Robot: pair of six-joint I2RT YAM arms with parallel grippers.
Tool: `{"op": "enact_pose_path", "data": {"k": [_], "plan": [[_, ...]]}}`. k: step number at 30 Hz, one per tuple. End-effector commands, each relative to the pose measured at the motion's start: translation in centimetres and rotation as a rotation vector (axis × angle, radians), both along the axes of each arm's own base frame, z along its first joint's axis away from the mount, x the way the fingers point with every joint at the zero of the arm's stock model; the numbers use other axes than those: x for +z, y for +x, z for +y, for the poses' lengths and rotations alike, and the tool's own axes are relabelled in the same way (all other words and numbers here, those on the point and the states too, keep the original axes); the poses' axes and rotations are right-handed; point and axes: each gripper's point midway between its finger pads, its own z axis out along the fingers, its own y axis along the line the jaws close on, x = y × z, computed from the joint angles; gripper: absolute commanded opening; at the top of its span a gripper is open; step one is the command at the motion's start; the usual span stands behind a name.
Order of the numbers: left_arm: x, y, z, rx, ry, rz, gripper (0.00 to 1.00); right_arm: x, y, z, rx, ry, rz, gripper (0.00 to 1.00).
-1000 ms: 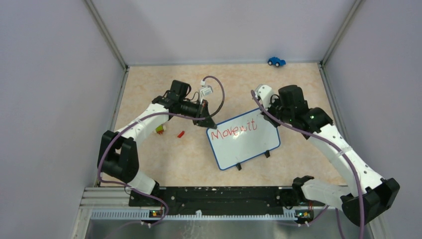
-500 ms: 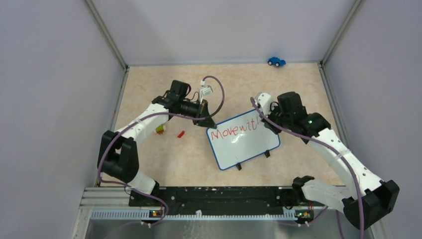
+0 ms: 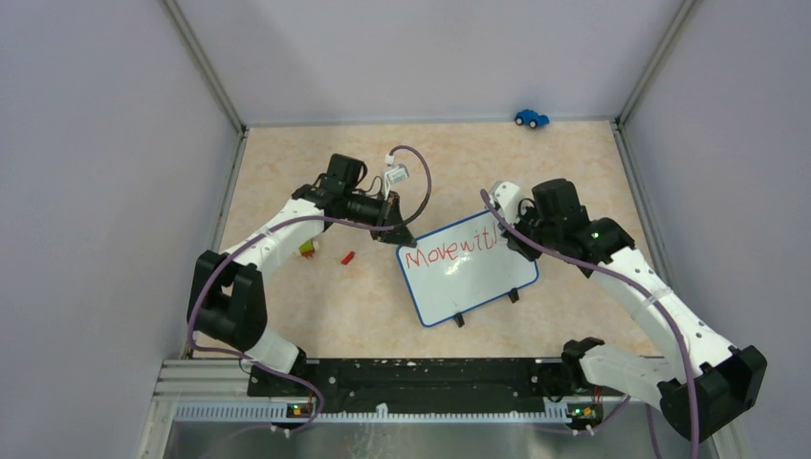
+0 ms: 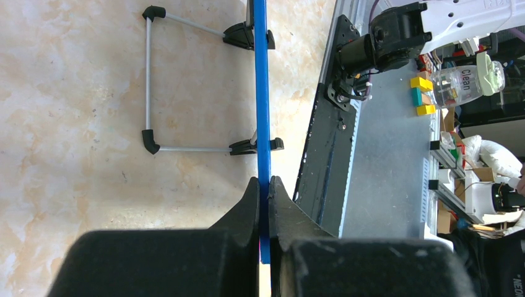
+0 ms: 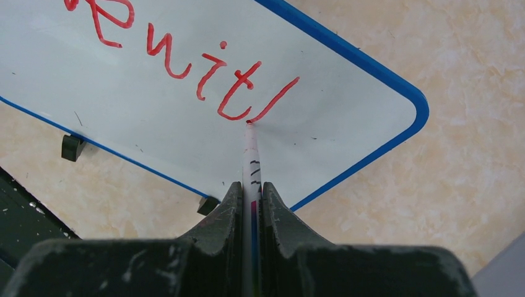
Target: Write a sentence on the whiteboard
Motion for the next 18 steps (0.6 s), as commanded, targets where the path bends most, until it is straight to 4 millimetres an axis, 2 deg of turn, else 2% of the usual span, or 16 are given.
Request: {"op": "enact_pose_path", "data": {"k": [1,8,18], "plan": [[-0.3,-1.0,-0.1,-0.037,-0.009,0.004,0.0,1.9,1.2,0.4,-0.025,0.041,-0.053,0.0],[-0.3,-1.0,-0.1,-0.037,-0.007,0.004,0.0,4.2,2.3,0.5,-0.061,0.067,-0.113,0.0],[-0.2,-1.0,-0.1,-0.036,-0.007,0.003,0.0,5.0,3.2,-0.5,-0.113,0.035,-0.155,0.0]]}}
